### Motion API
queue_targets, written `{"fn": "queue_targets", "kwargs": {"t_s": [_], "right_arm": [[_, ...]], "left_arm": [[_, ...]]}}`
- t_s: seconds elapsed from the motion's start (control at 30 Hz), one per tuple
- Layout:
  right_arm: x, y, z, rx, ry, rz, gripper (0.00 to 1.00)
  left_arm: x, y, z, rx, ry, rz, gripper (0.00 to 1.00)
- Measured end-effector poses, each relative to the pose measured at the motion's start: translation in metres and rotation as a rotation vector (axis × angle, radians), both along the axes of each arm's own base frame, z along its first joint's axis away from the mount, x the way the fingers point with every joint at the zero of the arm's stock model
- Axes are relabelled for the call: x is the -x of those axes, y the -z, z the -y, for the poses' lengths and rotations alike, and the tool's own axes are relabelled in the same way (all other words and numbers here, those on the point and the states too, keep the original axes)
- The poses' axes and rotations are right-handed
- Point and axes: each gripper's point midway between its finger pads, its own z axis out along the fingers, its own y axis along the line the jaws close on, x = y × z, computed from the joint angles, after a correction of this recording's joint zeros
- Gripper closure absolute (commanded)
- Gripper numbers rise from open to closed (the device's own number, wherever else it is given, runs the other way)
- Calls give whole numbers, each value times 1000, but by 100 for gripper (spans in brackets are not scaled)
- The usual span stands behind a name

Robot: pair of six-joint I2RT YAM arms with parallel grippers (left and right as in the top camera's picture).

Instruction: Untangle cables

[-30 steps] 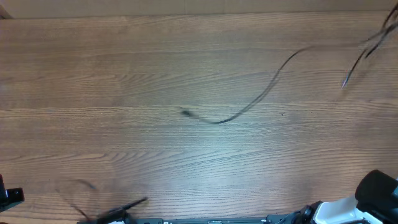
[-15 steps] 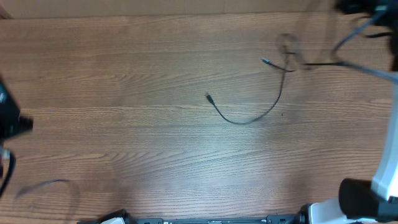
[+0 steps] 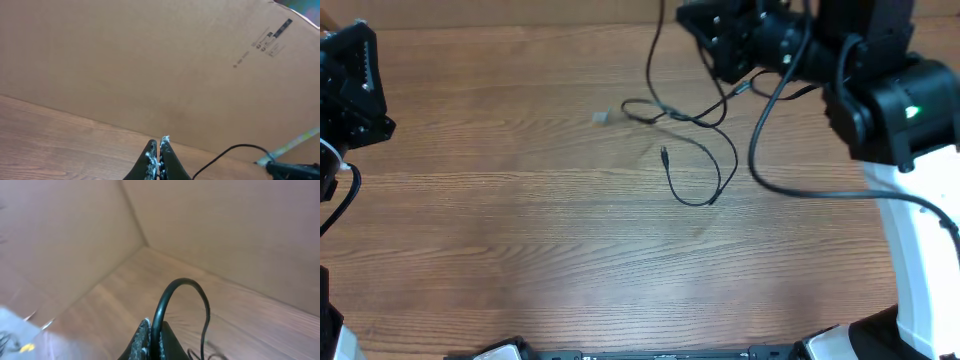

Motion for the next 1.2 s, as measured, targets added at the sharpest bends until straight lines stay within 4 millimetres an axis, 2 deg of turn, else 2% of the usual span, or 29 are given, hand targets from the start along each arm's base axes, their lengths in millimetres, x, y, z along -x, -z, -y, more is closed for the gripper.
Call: {"fn": "queue_targets", "kwargs": {"t_s": [0.3,0.43,0.53,0.63,0.73,0.83,0.87,0.9,1.07,1.2], "right_arm": [[53,-7,-71,-16,-201,36,96],[58,-11,-83,-9,-186,72,96],[41,-10,-72,15,-102,91,96],[16,-9,-47,32,1,99,96],[-8,-8,-17,44,102,100,96],[-22,-8,4,48,158,97,96],[-25,-7,10,50,170,93,96],[-26,-7,11,50,173,92,96],[-27,-4,14,67,166,94,96],[-27,-3,14,79,157,105,96]], "left_arm": [[0,0,2,1,14,1,96],[-3,4,3,-10,29,-12,96],[-7,10,9,-6,77,-34,92],[-13,20,24,9,172,-72,82],[-22,38,53,7,334,-134,63],[-32,71,86,-25,506,-242,34],[-37,88,99,-63,580,-286,27],[-38,93,103,-70,603,-299,24],[-44,146,142,-305,807,-395,21],[-50,173,161,-529,868,-421,24]]}}
